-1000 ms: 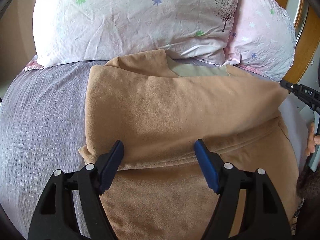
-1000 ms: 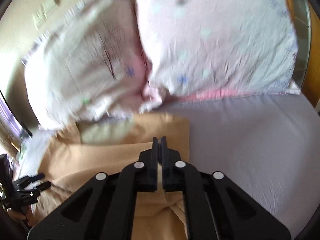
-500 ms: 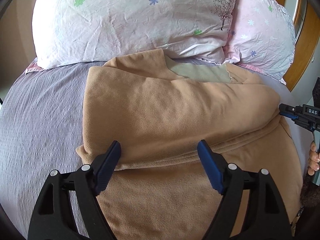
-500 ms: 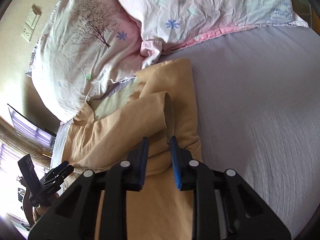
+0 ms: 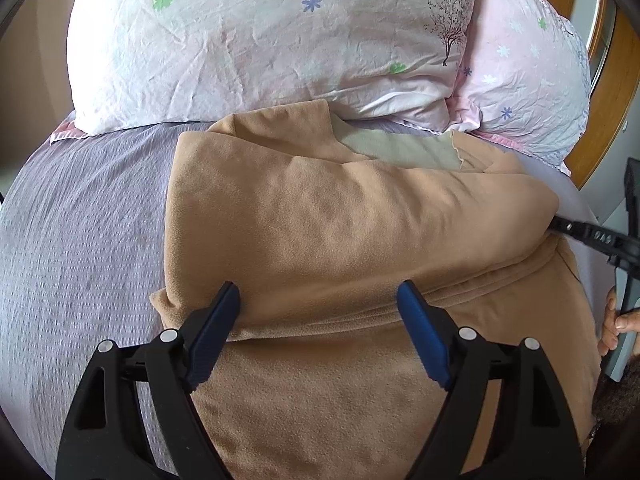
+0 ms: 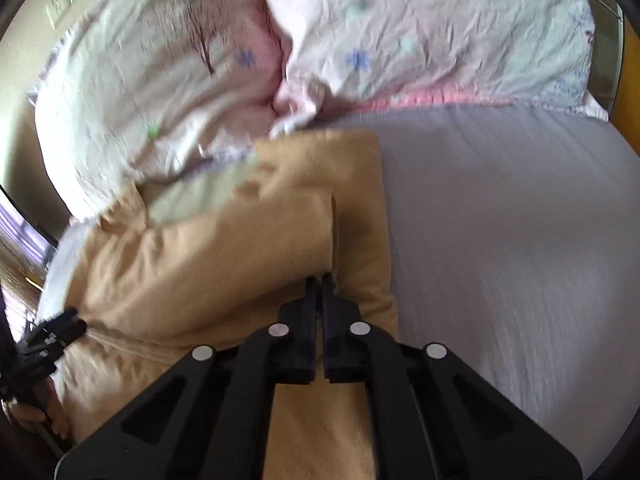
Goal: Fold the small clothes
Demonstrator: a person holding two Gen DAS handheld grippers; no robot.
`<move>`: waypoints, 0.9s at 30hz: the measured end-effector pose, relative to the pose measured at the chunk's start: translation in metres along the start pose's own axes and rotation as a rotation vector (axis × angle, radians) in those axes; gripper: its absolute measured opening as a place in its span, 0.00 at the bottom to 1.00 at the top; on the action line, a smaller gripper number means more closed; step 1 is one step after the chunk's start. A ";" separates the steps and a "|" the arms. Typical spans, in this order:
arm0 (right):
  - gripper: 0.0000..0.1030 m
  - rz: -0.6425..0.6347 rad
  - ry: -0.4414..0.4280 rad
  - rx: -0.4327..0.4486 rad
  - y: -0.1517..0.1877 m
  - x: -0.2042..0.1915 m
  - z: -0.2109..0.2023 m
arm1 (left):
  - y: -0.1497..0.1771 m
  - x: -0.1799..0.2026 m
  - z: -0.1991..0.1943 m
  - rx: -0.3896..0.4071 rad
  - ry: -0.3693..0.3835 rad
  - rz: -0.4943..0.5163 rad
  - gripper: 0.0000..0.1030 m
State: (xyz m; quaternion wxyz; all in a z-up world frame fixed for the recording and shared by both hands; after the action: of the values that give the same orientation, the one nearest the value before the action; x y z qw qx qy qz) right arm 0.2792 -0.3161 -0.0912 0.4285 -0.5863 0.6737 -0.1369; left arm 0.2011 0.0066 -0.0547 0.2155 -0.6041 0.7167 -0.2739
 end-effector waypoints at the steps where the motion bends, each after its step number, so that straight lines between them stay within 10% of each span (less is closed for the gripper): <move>1: 0.01 0.015 -0.034 0.063 -0.012 -0.002 -0.019 | 0.000 0.000 -0.001 0.003 0.000 -0.009 0.80; 4: 0.01 0.032 -0.085 0.149 -0.019 -0.006 -0.057 | -0.001 0.001 -0.003 0.011 0.019 -0.023 0.80; 10: 0.04 0.060 0.038 -0.052 0.034 0.020 -0.027 | 0.003 0.004 -0.011 0.016 0.038 -0.026 0.80; 14: 0.34 0.125 -0.027 0.022 0.019 0.023 -0.050 | 0.000 -0.004 -0.034 0.088 0.079 -0.075 0.80; 20: 0.34 0.050 -0.115 0.073 0.006 0.004 -0.058 | -0.003 -0.024 -0.023 0.056 0.048 -0.127 0.82; 27: 0.41 0.008 -0.070 -0.123 0.037 0.000 -0.023 | 0.008 -0.017 -0.023 0.011 0.026 -0.083 0.82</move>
State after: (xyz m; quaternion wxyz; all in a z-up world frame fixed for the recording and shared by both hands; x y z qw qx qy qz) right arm 0.2372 -0.3129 -0.1032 0.4153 -0.6133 0.6679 -0.0729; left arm 0.1837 0.0273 -0.0426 0.1979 -0.6284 0.6922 -0.2946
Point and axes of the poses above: each gripper's, at about its wrist camera, not at the fingertips, and z roughly the way its jaws point, x to its right, y to its underside, the point moved 9 cm from there along z, roughly the way its jaws point, and after that the axes turned 10 degrees about z, right-handed, at the moved point
